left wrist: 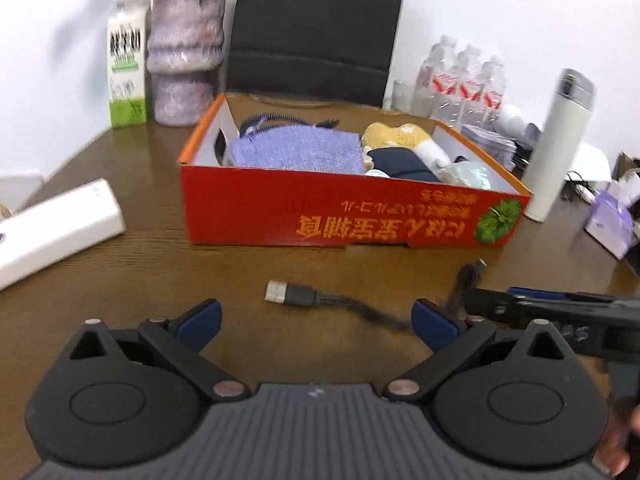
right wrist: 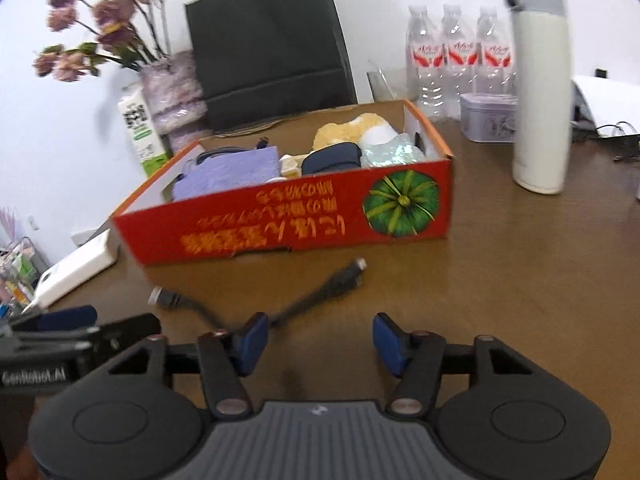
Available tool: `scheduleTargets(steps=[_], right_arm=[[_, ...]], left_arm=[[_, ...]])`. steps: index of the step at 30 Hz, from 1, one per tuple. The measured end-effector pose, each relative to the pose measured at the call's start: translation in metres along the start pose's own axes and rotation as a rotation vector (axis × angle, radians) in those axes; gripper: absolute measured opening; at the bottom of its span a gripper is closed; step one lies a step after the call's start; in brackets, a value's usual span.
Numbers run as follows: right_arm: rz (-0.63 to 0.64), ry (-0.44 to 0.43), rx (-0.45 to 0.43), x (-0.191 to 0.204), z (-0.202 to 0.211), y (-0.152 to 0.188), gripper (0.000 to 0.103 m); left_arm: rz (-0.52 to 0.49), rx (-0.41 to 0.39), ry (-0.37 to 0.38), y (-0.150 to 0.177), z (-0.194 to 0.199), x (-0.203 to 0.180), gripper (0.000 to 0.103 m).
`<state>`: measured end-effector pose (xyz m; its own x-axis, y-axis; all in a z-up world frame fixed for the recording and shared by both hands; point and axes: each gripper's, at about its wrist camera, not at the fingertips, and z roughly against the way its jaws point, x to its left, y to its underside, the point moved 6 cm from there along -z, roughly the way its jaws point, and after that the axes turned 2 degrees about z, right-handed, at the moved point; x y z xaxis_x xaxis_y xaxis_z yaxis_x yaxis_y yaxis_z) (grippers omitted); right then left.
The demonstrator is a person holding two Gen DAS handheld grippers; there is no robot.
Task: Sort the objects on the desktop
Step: 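Grasp the black USB cable end with left tool while right tool grasps its other end, then lift the black cable and carry it over the red box with both tools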
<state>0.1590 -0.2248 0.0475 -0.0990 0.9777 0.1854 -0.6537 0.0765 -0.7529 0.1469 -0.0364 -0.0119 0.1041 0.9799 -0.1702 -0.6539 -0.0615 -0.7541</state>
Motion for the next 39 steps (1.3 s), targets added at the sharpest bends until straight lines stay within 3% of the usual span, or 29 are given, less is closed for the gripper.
scheduleTargets(steps=[3,4,6,7,8,9,11,12,14,20,25,29,31,33,37,39], right_arm=[[0.065,0.068,0.013,0.007,-0.025,-0.009,0.051],[0.1,0.106,0.016,0.01,-0.03,-0.011,0.049],[0.136,0.137,0.005,0.015,-0.034,-0.012,0.034],[0.152,0.122,-0.006,0.018,-0.034,-0.01,0.02],[0.162,0.124,-0.011,0.019,-0.033,-0.01,0.014],[0.181,0.124,-0.018,0.022,-0.03,-0.007,0.013],[0.185,0.103,-0.033,0.025,-0.023,0.0,0.01],[0.169,0.075,-0.038,0.026,-0.016,0.005,0.01],[0.136,0.04,-0.052,0.024,-0.002,0.014,0.009],[0.06,-0.066,-0.135,0.027,0.074,0.049,0.008],[0.056,-0.084,-0.168,0.039,0.117,0.073,0.008],[0.052,-0.098,-0.224,0.043,0.155,0.079,0.008],[0.057,-0.098,-0.253,0.043,0.17,0.073,0.008],[0.062,-0.095,-0.277,0.043,0.182,0.066,0.008],[0.059,-0.107,-0.29,0.046,0.192,0.056,0.008],[0.058,-0.123,-0.297,0.049,0.198,0.053,0.008]], left_arm=[[0.071,0.06,-0.012,-0.006,-0.028,0.003,0.096],[0.067,0.037,-0.049,-0.009,-0.031,0.004,0.092],[0.025,0.019,-0.095,-0.01,-0.036,0.0,0.064],[-0.005,0.009,-0.113,-0.01,-0.036,-0.003,0.054],[-0.038,-0.003,-0.119,-0.008,-0.035,-0.007,0.029],[-0.072,-0.018,-0.124,-0.005,-0.033,-0.011,0.015],[-0.08,-0.036,-0.108,0.006,-0.023,-0.015,0.001],[-0.067,-0.036,-0.092,0.011,-0.016,-0.014,0.001],[-0.027,-0.024,-0.038,0.022,0.0,-0.012,0.001],[0.007,-0.088,0.0,0.053,0.076,-0.011,0.001],[-0.034,-0.115,0.026,0.072,0.123,-0.022,0.001],[-0.033,-0.09,0.181,0.091,0.158,-0.03,0.004],[-0.021,-0.084,0.255,0.101,0.173,-0.033,0.017],[-0.024,-0.094,0.335,0.111,0.185,-0.04,0.064],[-0.149,-0.112,0.426,0.122,0.198,-0.059,0.078],[-0.194,-0.075,0.4,0.129,0.185,-0.065,0.077]])
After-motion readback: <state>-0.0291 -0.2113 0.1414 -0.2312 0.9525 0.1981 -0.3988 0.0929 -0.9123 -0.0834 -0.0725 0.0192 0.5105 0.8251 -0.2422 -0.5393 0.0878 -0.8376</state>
